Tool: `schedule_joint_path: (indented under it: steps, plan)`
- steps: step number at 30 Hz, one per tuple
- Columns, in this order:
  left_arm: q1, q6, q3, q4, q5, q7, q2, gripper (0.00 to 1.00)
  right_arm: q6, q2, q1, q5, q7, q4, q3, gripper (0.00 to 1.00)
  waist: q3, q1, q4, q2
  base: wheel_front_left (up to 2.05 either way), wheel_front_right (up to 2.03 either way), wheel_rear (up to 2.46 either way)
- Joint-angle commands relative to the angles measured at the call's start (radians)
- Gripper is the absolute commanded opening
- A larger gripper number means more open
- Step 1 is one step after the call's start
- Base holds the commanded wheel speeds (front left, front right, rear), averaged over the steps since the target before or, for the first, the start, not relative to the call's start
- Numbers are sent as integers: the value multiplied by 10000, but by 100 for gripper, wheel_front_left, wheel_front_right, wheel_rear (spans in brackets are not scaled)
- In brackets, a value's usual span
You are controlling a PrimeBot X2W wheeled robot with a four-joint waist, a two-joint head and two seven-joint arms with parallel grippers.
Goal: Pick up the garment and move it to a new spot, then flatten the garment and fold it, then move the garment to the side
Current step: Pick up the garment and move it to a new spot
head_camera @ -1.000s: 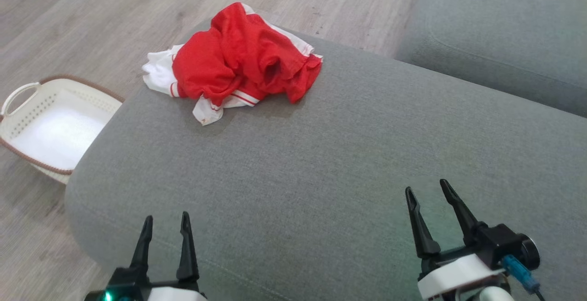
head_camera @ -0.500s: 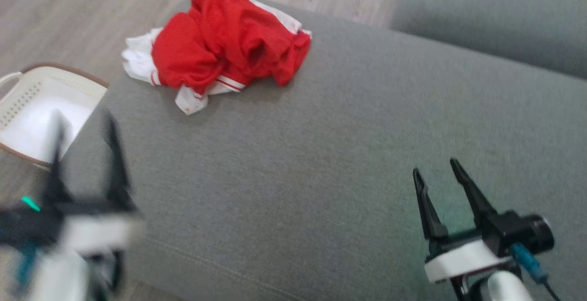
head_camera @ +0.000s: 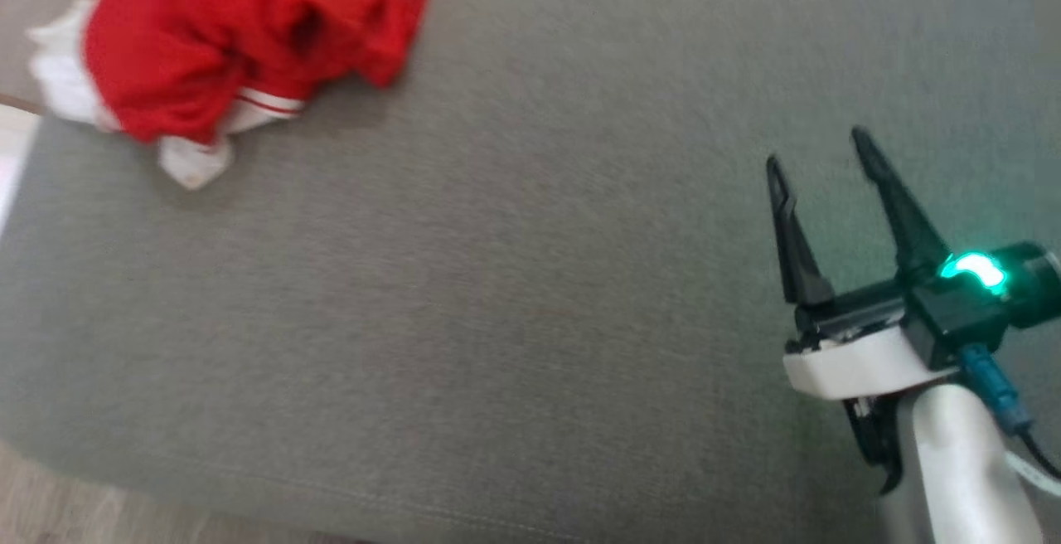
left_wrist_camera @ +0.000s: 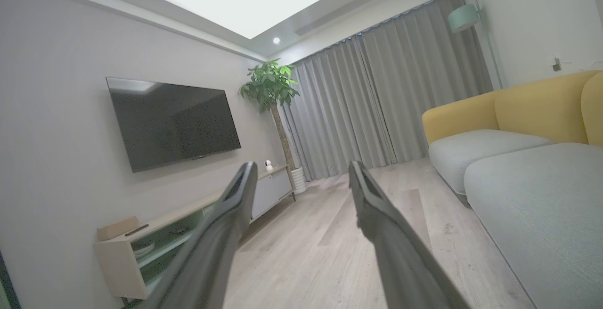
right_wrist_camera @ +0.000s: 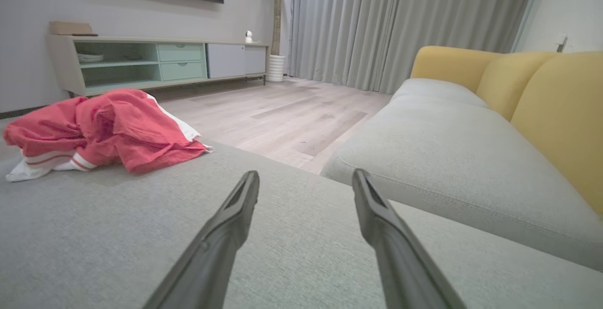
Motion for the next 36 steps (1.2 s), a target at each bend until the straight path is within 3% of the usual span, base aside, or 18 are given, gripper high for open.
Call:
schedule_joint_path:
  steps: [1,10,19,20,21,22,23,29,36]
  plan:
    - [-635,-56,400,214,-312,186,500,100,-7,-37,-322,-95,89,-547,219,100,1047,-3,-887,0,0,0,0]
    - [-2009,-750,-452,3674,-1292,1593,5,100,-7,-37,-549,-399,444,-1461,-75,100,2301,-3,-1418,0,0,0,0]
    - [-2225,-1025,-1188,5510,-1774,3004,41,100,-7,-37,-520,-379,454,-1621,-239,100,2702,-3,-1506,0,0,0,0]
    - [-2244,-1032,-1250,5652,-1777,3120,64,79,-7,-37,-519,-372,439,-1611,-238,100,2729,-3,-1512,0,0,0,0]
    - [-2265,-1042,-1315,5754,-1797,3196,69,33,-7,-37,-524,-362,420,-1592,-240,100,2745,-3,-1511,0,0,0,0]
    - [-2298,-1051,-1342,5825,-1858,3220,54,4,-7,-37,-534,-344,402,-1568,-237,100,2758,-3,-1506,0,0,0,0]
    - [-2331,-1059,-1366,5870,-1904,3189,47,0,-7,-37,-546,-322,387,-1539,-225,100,2763,-3,-1500,0,0,0,0]
    - [-2529,-1082,-1544,5922,-1774,2413,222,0,-7,-37,-626,-159,243,-1202,-186,100,2361,-3,-1458,0,0,0,0]
    - [-2820,-1092,-1826,5528,-1386,1624,608,0,-7,-37,-574,258,-92,-492,-288,100,1128,-3,-1567,0,0,0,0]
